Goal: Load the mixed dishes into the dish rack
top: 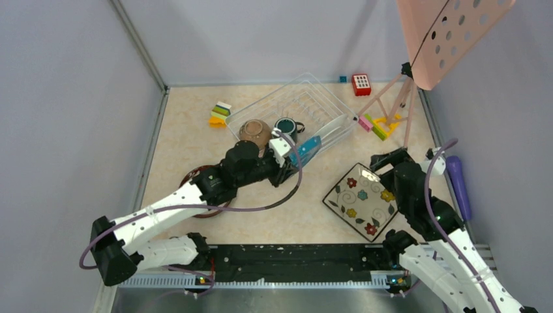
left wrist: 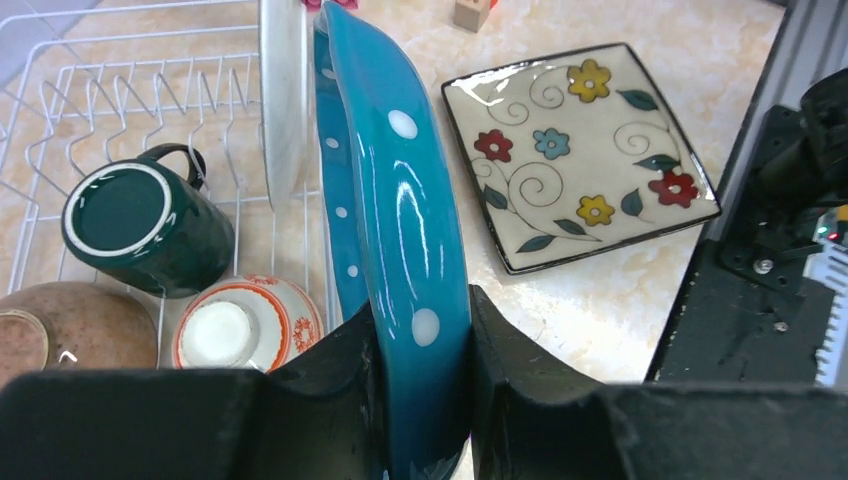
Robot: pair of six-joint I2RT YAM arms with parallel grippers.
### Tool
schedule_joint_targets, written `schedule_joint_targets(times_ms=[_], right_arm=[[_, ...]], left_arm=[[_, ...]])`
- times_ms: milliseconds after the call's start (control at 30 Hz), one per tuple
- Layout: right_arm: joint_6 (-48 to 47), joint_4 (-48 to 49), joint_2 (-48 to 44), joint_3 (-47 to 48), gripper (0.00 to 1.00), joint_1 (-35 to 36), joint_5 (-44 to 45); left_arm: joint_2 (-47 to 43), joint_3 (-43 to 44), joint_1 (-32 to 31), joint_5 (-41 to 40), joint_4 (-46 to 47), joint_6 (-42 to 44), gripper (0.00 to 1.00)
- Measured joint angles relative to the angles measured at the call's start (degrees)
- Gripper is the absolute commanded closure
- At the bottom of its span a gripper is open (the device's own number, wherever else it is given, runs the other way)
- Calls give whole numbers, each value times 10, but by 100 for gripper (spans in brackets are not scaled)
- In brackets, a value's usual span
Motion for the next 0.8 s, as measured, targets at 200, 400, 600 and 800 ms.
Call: schedule_joint_targets(times_ms=[200,400,600,800], right_arm=[[-5,25,17,0,19,0,-11],[-8,33,17,0,19,0,-19],[-15,43,30,1,20,0,-33],[-24,45,64,15,20,0,-49]], left_arm=[[-34,24,67,57,-17,-26,100],[-27,81,130,84,-15,-35,100],[69,156,198,153,24,-8,100],[172,164,255,188,90,-1,100]])
